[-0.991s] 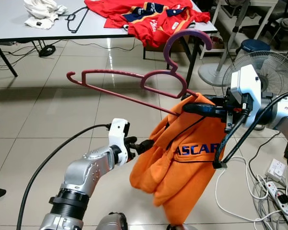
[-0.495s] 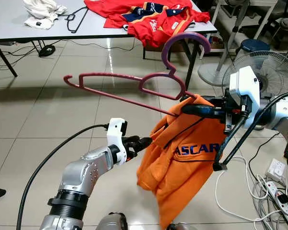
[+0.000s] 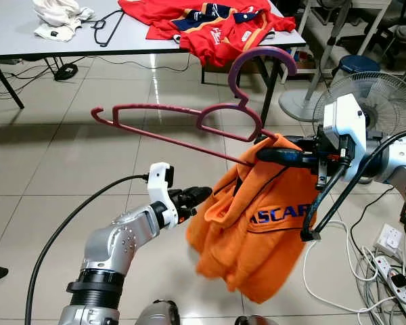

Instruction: Hang hanger

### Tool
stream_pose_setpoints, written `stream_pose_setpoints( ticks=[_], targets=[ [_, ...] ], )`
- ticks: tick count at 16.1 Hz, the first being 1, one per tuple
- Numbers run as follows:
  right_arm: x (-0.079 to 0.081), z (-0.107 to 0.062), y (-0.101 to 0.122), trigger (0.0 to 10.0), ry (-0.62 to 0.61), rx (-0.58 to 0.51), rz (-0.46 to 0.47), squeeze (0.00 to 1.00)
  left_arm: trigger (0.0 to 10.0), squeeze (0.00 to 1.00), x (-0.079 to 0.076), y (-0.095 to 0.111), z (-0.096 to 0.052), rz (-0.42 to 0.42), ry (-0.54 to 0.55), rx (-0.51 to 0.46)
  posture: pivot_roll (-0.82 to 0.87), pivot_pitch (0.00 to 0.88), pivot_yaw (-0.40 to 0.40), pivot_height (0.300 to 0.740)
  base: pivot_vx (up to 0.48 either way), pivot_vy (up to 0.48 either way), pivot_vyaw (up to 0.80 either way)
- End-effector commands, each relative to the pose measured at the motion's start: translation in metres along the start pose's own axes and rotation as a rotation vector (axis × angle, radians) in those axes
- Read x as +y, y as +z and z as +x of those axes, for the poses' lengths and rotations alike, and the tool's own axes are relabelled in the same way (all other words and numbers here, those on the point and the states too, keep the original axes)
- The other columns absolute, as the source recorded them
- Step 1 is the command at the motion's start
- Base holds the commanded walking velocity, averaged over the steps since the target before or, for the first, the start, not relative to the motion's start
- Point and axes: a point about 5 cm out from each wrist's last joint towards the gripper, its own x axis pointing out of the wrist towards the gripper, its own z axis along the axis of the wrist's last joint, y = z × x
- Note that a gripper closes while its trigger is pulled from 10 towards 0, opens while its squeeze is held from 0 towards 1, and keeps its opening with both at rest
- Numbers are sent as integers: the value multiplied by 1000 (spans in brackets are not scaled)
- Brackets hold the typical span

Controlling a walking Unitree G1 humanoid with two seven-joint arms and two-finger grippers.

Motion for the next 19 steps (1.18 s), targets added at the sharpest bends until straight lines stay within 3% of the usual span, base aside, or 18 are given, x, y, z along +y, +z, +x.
stream_pose_setpoints(
  ticks=[1, 6, 7, 8, 14, 18, 19],
  targets=[
    [-1, -3, 10, 10000, -5, -16, -50, 0, 0, 0, -1, 0, -2, -12, -7, -6, -85, 90, 14, 740, 0, 0, 0],
    [-2, -3, 9, 10000, -12, -13, -49, 0, 0, 0, -1, 9, -9, -12, -25, -41, -84, 95, 11, 740, 0, 0, 0],
    [-2, -3, 9, 10000, -13, -14, -49, 0, 3961, 0, -11, 8, -10, -10, -89, 0, -82, 96, 9, 740, 0, 0, 0],
    [-1, -3, 9, 10000, -12, -15, -48, 0, 10000, 1000, -19, 7, -10, -31, -143, 11, -80, 96, 8, 740, 0, 0, 0],
    [1, -2, 12, 10000, -7, -24, -54, 0, 10000, 1000, -15, 1, -9, -224, -160, -5, -94, 95, 12, 740, 0, 0, 0],
    [2, -4, 15, 10000, -37, -47, -57, 0, 10000, 1000, -15, 0, -8, -292, -202, -33, -96, 97, 11, 740, 0, 0, 0],
    [10, -1, 14, 10000, -57, -93, -29, 0, 10000, 1000, -16, -9, -3, -290, -205, -10, -102, 107, 17, 740, 0, 0, 0]
  ],
)
